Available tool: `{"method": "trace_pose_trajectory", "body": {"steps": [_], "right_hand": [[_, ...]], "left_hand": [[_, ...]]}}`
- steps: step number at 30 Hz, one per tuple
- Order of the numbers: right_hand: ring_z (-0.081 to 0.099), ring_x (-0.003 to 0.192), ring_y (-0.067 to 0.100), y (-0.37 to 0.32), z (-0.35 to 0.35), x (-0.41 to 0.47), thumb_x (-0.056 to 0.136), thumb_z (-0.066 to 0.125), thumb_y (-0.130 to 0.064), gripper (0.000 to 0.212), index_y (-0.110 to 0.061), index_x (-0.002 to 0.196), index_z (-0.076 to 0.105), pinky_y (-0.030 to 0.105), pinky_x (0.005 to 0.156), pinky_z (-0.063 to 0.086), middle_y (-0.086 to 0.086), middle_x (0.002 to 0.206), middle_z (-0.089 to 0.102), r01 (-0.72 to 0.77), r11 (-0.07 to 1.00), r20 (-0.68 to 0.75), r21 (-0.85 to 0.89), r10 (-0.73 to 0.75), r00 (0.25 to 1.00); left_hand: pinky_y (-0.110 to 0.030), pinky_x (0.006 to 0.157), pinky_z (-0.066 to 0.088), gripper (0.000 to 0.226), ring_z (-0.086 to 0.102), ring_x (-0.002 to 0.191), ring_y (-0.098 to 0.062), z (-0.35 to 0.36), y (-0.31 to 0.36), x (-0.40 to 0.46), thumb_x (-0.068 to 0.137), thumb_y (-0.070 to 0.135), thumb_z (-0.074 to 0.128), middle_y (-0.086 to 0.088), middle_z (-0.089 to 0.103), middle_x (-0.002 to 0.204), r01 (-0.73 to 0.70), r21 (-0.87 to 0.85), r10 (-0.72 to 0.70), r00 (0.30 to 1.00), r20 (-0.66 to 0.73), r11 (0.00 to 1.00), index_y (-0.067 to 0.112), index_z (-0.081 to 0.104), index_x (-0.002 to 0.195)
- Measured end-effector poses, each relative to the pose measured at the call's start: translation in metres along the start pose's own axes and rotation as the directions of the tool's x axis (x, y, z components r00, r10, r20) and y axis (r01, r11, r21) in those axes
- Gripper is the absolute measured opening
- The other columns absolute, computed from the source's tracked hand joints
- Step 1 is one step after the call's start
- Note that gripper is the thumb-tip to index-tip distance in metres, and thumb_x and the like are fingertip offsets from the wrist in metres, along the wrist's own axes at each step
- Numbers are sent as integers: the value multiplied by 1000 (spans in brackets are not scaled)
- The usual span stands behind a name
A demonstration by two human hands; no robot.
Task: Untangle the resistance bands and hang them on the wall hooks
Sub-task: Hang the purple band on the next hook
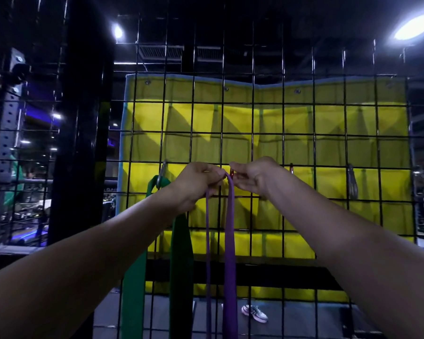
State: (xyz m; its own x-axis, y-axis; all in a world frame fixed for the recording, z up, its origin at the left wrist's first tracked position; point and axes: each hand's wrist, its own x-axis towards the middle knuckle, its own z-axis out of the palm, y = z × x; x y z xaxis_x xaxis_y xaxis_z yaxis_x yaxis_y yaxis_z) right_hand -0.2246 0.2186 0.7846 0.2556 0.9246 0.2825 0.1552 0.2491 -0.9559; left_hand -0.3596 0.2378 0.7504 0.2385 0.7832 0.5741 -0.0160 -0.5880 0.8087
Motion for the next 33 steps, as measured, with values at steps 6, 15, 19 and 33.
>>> {"method": "trace_pose_trajectory", "body": {"steps": [6,15,19,33], "right_hand": [[57,30,7,-4,1,1,89,61,-16,19,-6,74,54,13,33,44,0,36,59,-78,997,108,16,75,991],[52,26,7,-5,3,3,90,60,-13,29,-4,63,55,14,36,45,2,33,55,-124,988,112,97,113,987],[47,22,4,-4,8,2,91,55,-7,29,-5,63,51,12,33,41,0,28,50,-93,993,85,68,87,993],[51,24,6,7,9,8,84,61,2,21,-3,67,50,14,35,44,3,34,54,-44,993,72,110,36,997]], "left_hand": [[-26,67,47,17,58,69,-11,-6,-1,7,94,11,50,-2,63,72,-34,-95,39,998,44,995,2,61,103],[-23,70,46,14,57,68,-8,-2,10,12,95,11,48,-3,61,73,-19,-187,29,998,48,982,7,61,98],[-28,78,48,13,56,74,-12,1,10,16,95,11,49,-7,60,80,-7,-202,10,1000,13,979,11,60,88],[-16,34,41,16,51,31,-9,-1,21,10,92,15,57,-15,58,63,7,74,-1,997,-75,997,0,62,91]]}}
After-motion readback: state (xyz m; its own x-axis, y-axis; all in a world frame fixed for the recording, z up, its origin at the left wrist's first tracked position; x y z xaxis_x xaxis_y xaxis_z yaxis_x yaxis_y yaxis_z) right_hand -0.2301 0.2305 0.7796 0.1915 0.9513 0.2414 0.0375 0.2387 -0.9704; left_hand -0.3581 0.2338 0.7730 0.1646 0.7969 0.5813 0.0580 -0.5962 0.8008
